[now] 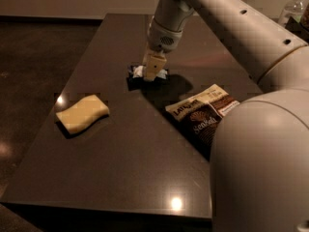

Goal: Move rxbar blueberry near sponge

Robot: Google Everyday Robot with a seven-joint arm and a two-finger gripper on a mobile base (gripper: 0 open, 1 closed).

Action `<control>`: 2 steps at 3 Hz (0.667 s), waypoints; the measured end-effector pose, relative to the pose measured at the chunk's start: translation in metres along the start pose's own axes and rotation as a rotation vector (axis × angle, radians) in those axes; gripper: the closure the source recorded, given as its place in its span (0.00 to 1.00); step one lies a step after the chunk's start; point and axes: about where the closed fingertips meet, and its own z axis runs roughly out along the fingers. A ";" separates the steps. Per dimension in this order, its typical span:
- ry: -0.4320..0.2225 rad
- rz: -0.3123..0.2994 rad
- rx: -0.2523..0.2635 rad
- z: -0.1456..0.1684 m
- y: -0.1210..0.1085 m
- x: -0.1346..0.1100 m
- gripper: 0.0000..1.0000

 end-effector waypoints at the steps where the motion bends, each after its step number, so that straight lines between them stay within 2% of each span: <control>1: -0.033 -0.075 -0.037 0.007 0.022 -0.034 1.00; 2: -0.074 -0.140 -0.083 0.015 0.042 -0.066 0.85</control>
Offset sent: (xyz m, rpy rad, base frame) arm -0.0823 0.0955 0.0129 0.0952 0.0769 0.2696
